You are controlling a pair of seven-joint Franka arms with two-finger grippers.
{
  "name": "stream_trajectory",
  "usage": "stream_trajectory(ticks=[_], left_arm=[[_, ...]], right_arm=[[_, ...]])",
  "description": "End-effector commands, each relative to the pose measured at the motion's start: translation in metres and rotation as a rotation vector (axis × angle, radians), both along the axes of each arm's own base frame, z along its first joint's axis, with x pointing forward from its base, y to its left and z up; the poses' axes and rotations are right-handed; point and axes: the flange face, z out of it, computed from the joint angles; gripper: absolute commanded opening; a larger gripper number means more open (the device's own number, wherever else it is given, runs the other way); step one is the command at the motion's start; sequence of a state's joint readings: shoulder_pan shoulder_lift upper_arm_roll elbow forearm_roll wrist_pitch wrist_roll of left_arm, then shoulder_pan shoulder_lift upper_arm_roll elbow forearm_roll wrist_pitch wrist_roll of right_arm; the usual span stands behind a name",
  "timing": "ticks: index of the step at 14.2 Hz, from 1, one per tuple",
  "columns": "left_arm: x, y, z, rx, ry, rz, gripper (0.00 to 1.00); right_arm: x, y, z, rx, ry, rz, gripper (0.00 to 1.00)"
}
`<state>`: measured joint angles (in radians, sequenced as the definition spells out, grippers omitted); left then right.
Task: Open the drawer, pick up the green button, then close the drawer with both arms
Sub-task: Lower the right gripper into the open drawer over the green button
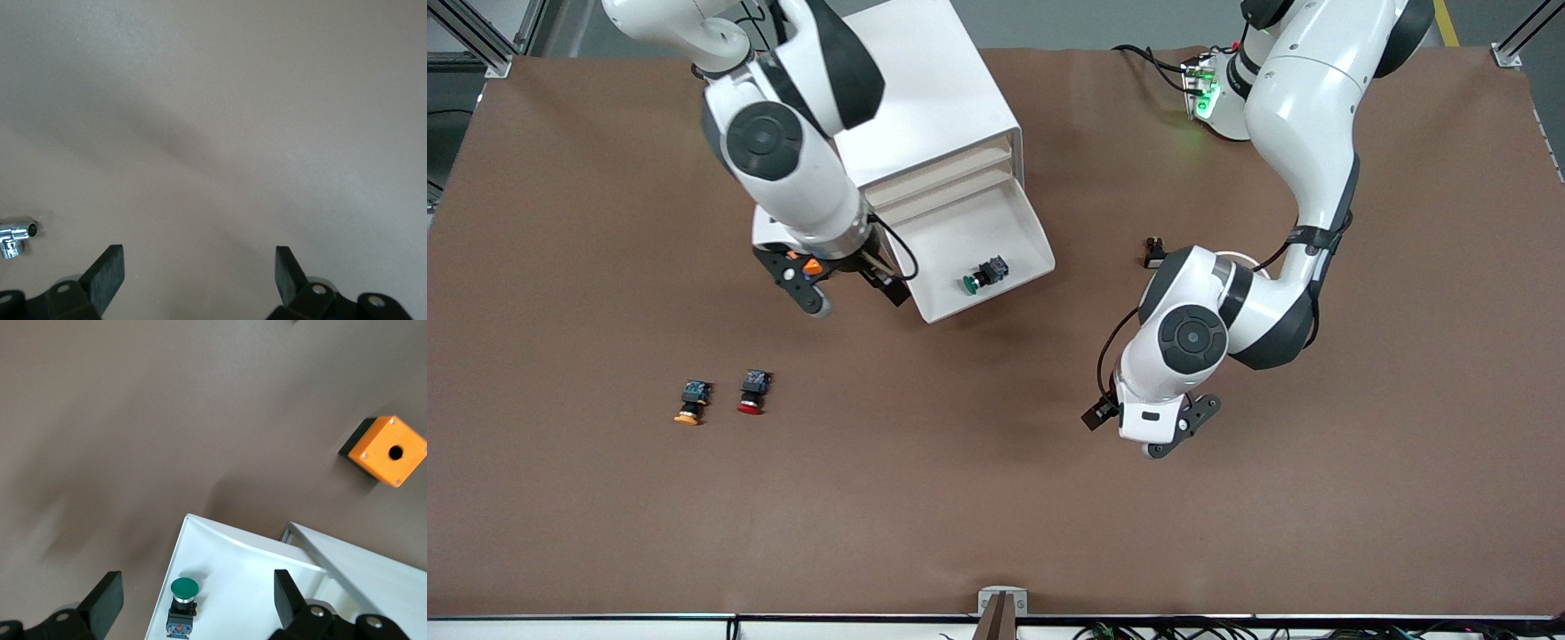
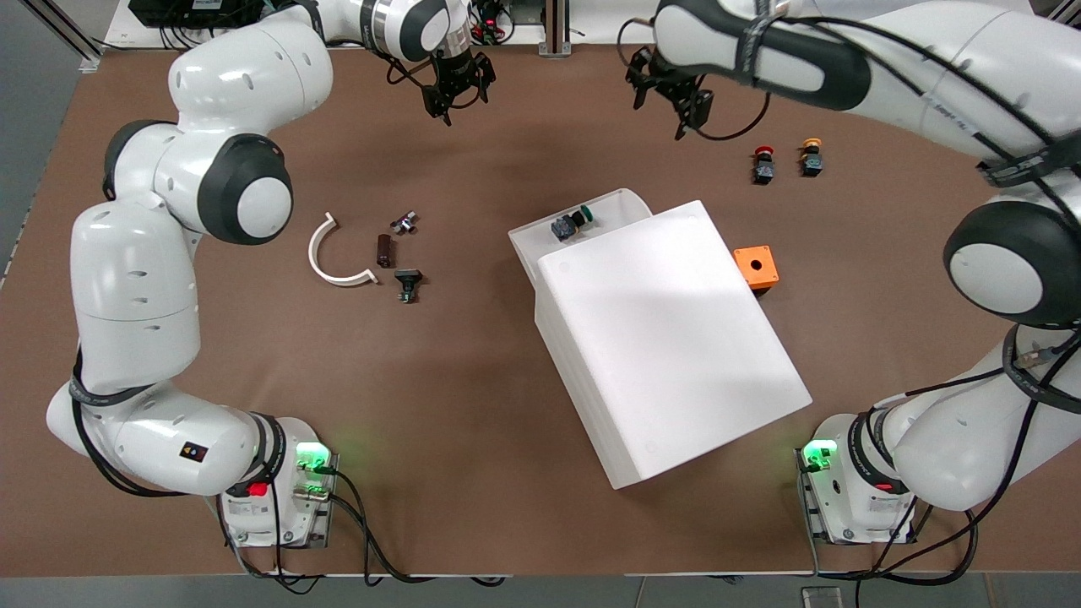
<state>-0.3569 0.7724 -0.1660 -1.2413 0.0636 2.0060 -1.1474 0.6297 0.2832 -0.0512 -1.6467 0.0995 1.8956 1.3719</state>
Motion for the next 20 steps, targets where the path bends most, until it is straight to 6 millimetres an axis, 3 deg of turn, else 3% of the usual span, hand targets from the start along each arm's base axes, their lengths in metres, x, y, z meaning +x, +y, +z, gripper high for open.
stream_trajectory(ticks=[1,5,9,20], left_arm=[[-0.001,0.0,0.001,0.018,-0.019,-0.002,1.0],[-0.001,0.001,0.001,0.018,-0.019,0.0,0.99],[-0.002,0.0,0.002,0.019,-0.019,-0.002,0.99],[-0.002,0.0,0.002,0.018,-0.019,-0.002,0.99]], right_arm=[[-0.013,0.031,-0.02,-0.046,-0.015,-0.026,1.0],[-0.04,0.08,-0.056,-0.086,-0.032,-0.062,1.0],[-0.057,0.108,-0.082,-0.096,-0.034,-0.093,1.0],[-0.078,0.147,-0.139,-0.098,-0.074,-0.178,1.0]])
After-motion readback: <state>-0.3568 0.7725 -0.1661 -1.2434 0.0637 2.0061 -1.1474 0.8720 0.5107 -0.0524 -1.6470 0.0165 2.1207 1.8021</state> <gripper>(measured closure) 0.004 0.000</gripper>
